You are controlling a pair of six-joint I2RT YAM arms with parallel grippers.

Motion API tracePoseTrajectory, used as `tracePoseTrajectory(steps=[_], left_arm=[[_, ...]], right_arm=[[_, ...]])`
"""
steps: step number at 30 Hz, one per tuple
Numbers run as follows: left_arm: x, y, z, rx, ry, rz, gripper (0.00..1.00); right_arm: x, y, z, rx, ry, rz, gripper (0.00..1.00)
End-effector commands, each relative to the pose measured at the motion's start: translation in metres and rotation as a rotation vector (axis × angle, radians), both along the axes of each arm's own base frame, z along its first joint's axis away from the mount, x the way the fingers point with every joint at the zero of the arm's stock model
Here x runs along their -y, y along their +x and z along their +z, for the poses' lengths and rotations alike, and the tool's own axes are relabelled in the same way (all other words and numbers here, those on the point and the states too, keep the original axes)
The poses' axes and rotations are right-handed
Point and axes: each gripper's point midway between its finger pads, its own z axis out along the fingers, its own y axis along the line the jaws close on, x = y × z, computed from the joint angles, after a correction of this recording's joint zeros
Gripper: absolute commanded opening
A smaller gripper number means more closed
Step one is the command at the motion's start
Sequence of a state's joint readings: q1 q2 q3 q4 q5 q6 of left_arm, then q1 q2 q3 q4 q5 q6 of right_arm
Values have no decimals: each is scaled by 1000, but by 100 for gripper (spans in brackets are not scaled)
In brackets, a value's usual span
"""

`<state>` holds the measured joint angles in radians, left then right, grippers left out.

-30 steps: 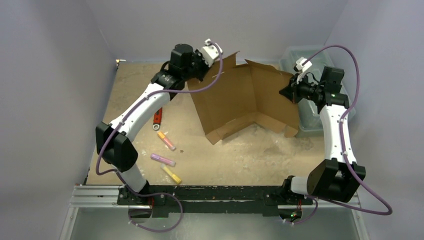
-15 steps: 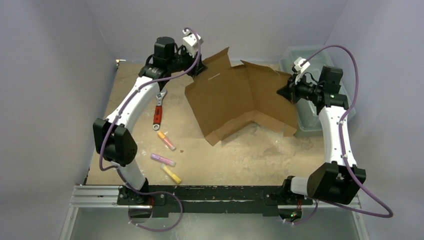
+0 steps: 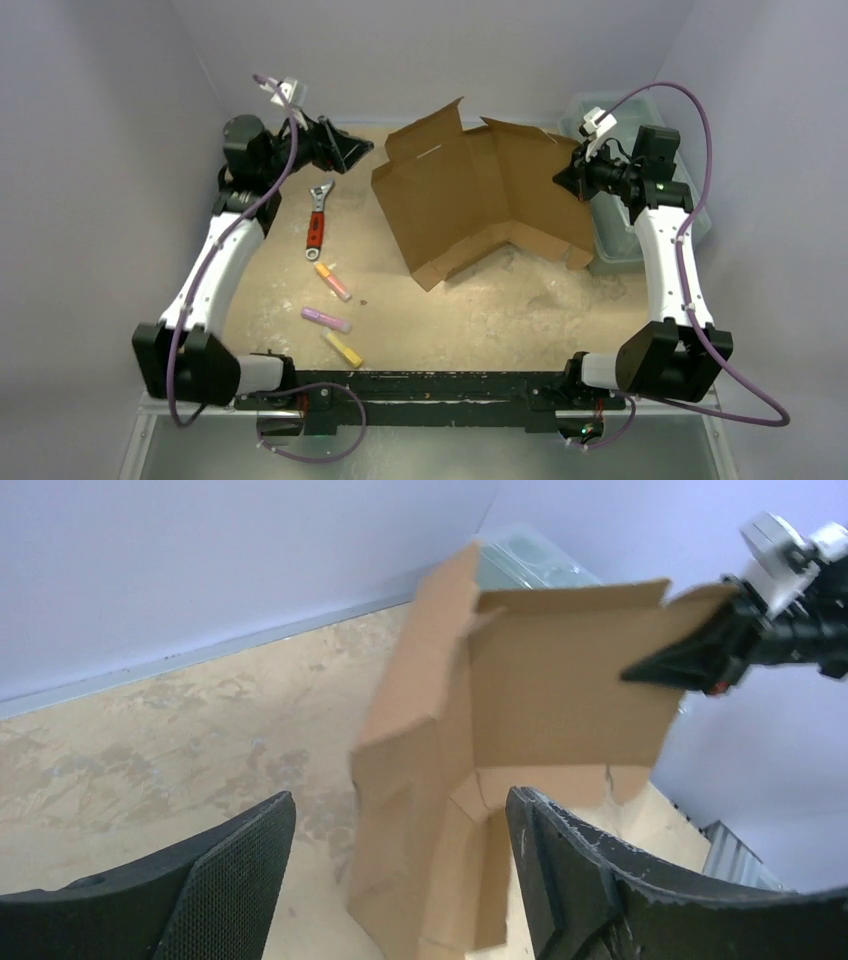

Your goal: Fold the paper box

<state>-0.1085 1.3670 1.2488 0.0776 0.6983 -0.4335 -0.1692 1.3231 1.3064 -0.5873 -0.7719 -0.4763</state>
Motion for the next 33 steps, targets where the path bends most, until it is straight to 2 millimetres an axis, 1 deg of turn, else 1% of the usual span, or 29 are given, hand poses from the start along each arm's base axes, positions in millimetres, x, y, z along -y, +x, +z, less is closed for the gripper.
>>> tracePoseTrajectory(steps=[1, 2, 3, 4, 5, 6, 8, 11, 15, 17, 18, 20, 22, 23, 25, 28, 33], left_arm=[[-15, -49, 12, 57, -23, 81, 77], [-27, -53, 1, 41, -26, 163, 77], [-35, -60, -16, 10, -30, 218, 75], [-43, -66, -30, -15, -39, 271, 71], [-51, -71, -50, -61, -40, 325, 67], [-58, -76, -76, -121, -42, 368, 64], [-61, -85, -102, -179, -75, 397, 62], [-53, -89, -128, -242, -141, 375, 58], [-45, -80, -146, -275, -198, 344, 53], [-35, -75, -154, -299, -237, 305, 50], [-27, -73, -156, -314, -250, 280, 49], [-1, -75, -159, -317, -220, 215, 49], [21, -80, -160, -293, -179, 173, 52], [27, -81, -159, -283, -175, 167, 53], [30, -80, -161, -277, -181, 168, 53], [30, -78, -170, -294, -186, 175, 52], [34, -81, -181, -341, -206, 185, 52]], right_arm=[[-2, 10, 33, 85, -9, -6, 0], [-2, 10, 33, 85, -7, -5, 0], [-3, 10, 33, 84, -5, -4, 0], [-4, 9, 33, 83, -2, -1, 0], [-4, 9, 33, 80, 0, 0, 0], [-4, 9, 33, 79, 2, 1, 0], [-5, 9, 31, 72, 8, 1, 0], [-5, 7, 31, 72, 11, 0, 0], [-7, 4, 31, 74, 20, -3, 0], [-7, 3, 31, 76, 23, -2, 0], [-8, 3, 31, 76, 25, -1, 0], [-8, 2, 32, 79, 29, 0, 0], [-9, 0, 31, 80, 34, 0, 0], [-10, -1, 31, 81, 40, 2, 0], [-11, -2, 30, 82, 45, 4, 0], [-12, -3, 29, 80, 49, 10, 0], [-13, -3, 28, 81, 52, 16, 0]])
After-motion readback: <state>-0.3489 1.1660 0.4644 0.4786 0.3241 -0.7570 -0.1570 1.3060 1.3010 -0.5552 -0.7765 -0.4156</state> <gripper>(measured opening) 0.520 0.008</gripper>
